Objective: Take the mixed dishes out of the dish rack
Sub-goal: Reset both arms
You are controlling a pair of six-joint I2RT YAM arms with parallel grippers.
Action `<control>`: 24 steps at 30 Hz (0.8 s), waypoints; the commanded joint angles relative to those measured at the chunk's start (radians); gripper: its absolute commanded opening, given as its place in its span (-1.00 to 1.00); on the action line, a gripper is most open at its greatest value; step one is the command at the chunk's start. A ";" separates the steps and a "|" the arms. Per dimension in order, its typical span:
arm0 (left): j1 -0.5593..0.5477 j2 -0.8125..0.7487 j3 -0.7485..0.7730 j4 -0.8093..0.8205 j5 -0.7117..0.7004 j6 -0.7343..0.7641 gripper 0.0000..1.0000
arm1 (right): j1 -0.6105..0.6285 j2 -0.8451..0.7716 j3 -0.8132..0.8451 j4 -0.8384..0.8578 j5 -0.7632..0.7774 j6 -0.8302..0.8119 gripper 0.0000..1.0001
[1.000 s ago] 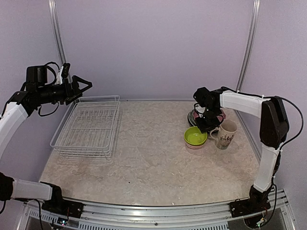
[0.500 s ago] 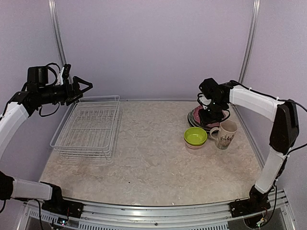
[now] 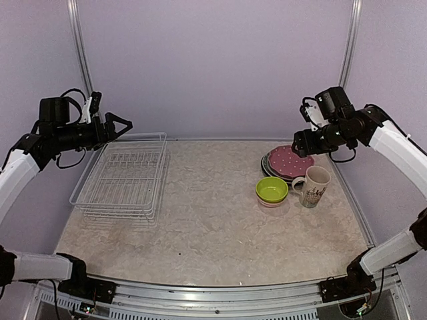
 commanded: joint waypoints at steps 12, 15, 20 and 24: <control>-0.044 -0.222 0.104 -0.051 -0.170 -0.051 0.98 | 0.006 -0.387 -0.016 0.048 0.114 -0.054 0.93; -0.046 -0.256 0.157 -0.101 -0.185 -0.055 0.98 | 0.006 -0.454 -0.035 0.087 0.101 -0.085 0.99; -0.047 -0.292 0.271 -0.199 -0.216 -0.067 0.98 | 0.006 -0.549 -0.061 0.147 0.079 -0.120 0.99; -0.046 -0.309 0.339 -0.241 -0.230 -0.072 0.98 | 0.006 -0.603 -0.068 0.175 0.073 -0.134 1.00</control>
